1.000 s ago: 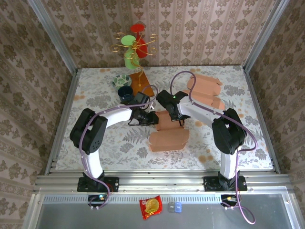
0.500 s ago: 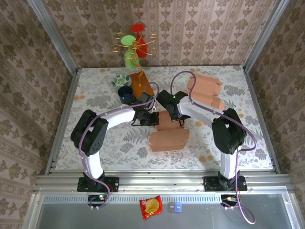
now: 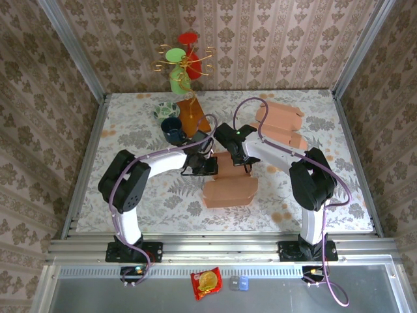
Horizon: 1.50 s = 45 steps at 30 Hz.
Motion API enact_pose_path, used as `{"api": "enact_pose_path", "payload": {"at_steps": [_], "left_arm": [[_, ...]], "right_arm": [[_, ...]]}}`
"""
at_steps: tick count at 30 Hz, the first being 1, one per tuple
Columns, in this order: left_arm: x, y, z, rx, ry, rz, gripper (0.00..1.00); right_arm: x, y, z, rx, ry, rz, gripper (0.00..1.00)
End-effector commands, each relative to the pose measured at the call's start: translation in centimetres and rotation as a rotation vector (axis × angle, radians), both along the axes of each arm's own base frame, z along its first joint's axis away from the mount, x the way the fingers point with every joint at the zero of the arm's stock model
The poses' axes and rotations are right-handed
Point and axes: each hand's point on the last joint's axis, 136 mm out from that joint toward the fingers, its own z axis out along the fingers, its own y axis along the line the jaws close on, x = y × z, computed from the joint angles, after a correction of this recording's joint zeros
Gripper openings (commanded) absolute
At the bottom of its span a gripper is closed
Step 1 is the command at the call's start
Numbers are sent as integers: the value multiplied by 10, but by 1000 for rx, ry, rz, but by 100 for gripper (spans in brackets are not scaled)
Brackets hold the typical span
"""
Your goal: Fold the paper box
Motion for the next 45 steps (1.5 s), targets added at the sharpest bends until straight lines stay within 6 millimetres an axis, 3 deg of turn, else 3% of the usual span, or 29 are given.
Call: {"api": "enact_pose_path", "payload": {"at_steps": [1, 10, 13, 18, 21, 24, 29, 32, 35, 40, 45], "left_arm": [[-14, 15, -22, 123, 48, -13, 4], [-19, 39, -31, 354, 34, 40, 0], [-19, 40, -29, 367, 20, 45, 8], [-16, 38, -27, 369, 8, 41, 6], [-14, 35, -25, 380, -6, 34, 10], [-14, 35, -26, 390, -9, 28, 0], [-13, 28, -20, 353, -36, 23, 0], [-9, 23, -8, 322, -58, 14, 26], [-3, 18, 13, 269, -110, 13, 42], [9, 16, 39, 143, -132, 37, 51], [22, 13, 45, 87, -145, 24, 50]], "right_arm": [[-1, -4, -2, -18, -7, -26, 0], [-4, 0, -5, 5, -1, -37, 0], [-5, 1, -5, 9, -1, -38, 0], [-6, 2, -6, 14, 1, -40, 0], [-6, 1, -7, 17, 0, -43, 0], [-7, 2, -8, 17, 2, -42, 0], [-7, 3, -10, 20, 7, -39, 0], [-7, 3, -11, 18, 9, -38, 0], [-8, 3, -11, 14, 12, -37, 0], [-7, 3, -12, 14, 14, -37, 0], [-7, 4, -13, 18, 19, -35, 0]]}}
